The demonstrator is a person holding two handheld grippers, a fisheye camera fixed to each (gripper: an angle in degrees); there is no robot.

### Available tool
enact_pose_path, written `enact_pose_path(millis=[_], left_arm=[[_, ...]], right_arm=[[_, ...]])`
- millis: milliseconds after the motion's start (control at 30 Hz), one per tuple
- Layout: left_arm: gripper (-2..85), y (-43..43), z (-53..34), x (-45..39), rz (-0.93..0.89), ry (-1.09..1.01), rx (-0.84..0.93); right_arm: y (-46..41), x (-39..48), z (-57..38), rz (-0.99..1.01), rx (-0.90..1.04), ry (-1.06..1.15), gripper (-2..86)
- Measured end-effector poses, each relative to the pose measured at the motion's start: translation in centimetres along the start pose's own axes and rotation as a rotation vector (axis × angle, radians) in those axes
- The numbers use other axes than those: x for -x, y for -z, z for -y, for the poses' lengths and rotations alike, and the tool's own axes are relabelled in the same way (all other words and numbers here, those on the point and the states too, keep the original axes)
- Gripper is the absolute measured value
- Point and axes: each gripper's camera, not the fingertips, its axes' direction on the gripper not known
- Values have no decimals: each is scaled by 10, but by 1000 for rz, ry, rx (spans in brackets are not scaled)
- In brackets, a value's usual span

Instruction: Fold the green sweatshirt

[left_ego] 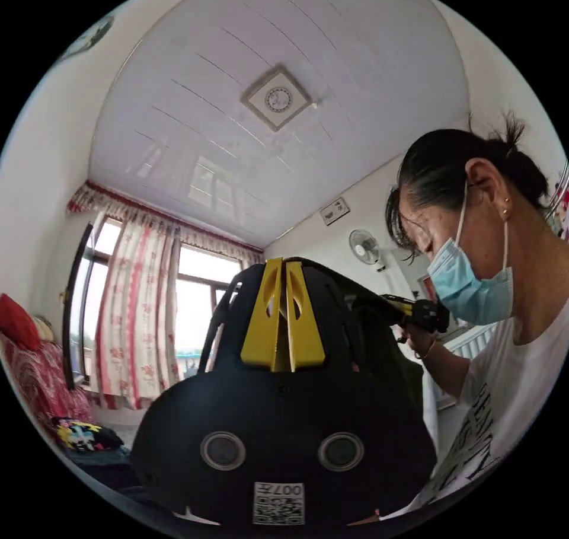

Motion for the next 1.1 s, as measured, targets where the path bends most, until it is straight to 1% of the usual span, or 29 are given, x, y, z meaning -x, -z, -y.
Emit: enact_pose_path(millis=[33, 100, 133, 200, 233, 267, 300, 333, 367, 400, 433, 467, 500, 567, 600, 633, 667, 700, 733, 800, 833, 867, 900, 933, 967, 1000, 1033, 1067, 1100], left_arm=[[-9, -2, 3, -3, 51, -32, 18], [-8, -28, 1, -5, 259, -157, 156], [-7, -37, -4, -1, 295, -171, 194], [-3, -85, -35, 35, 403, -177, 376], [1, -100, -47, 48, 420, -174, 428], [9, -135, -78, 80, 442, -172, 573], [42, -168, -121, 118, 478, -129, 758], [59, -181, -145, 138, 489, -93, 843], [63, -197, -196, 175, 526, -11, 1028], [64, -196, -243, 205, 591, 74, 1193], [62, -189, -263, 215, 641, 104, 1243], [60, -165, -293, 225, 724, 131, 1287], [58, -135, -317, 225, 757, 121, 1303], [57, -90, -356, 214, 801, 137, 1355], [62, -62, -385, 199, 784, 185, 1403], [64, -50, -400, 189, 757, 222, 1423], [76, -29, -434, 165, 680, 314, 1470], [89, -13, -468, 136, 588, 404, 1528], [94, -8, -485, 120, 541, 443, 1555], [116, -1, -541, 53, 352, 555, 1645], [121, -3, -552, 39, 309, 573, 1658], [131, -12, -572, 14, 219, 601, 1680], [130, -26, -591, -4, 137, 612, 1714], [129, -33, -600, -10, 109, 593, 1740], [109, -47, -620, -16, 74, 507, 1836], [91, -55, -641, -15, 85, 407, 1941], [83, -56, -650, -13, 65, 378, 1972], [63, -57, -663, -3, -18, 427, 1986], [37, -58, -665, 17, -57, 549, 1969]], right_arm=[[-14, 13, 4, 24, 4, 24, 66], [-44, 33, 4, 111, 40, 43, 67], [-69, 47, 0, 170, 71, 54, 68], [-118, 70, -8, 248, 144, 46, 70], [-157, 87, -17, 279, 204, 18, 73], [-201, 105, -30, 336, 305, -34, 79], [-224, 115, -39, 375, 364, -61, 84], [-268, 137, -62, 441, 506, -125, 90], [-301, 159, -94, 526, 649, -176, 92], [-312, 169, -111, 586, 708, -197, 92], [-320, 186, -147, 701, 782, -250, 91], [-315, 203, -183, 779, 813, -288, 90], [-309, 212, -202, 805, 829, -292, 89], [-278, 259, -281, 899, 948, -273, 89], [-270, 272, -300, 927, 992, -274, 89], [-254, 297, -337, 990, 1090, -289, 90], [-239, 320, -370, 1054, 1185, -311, 92], [-232, 330, -383, 1079, 1227, -327, 93], [-219, 348, -405, 1119, 1294, -348, 94], [-206, 366, -426, 1138, 1358, -374, 92], [-203, 374, -434, 1157, 1377, -407, 88], [-204, 383, -438, 1168, 1386, -412, 82], [-206, 388, -439, 1167, 1393, -393, 77], [-213, 398, -441, 1163, 1415, -327, 65], [-225, 407, -446, 1157, 1457, -264, 49], [-233, 408, -449, 1151, 1478, -249, 41], [-247, 407, -452, 1168, 1499, -250, 26], [-263, 401, -454, 1232, 1510, -282, 18], [-270, 396, -454, 1257, 1507, -296, 13]])
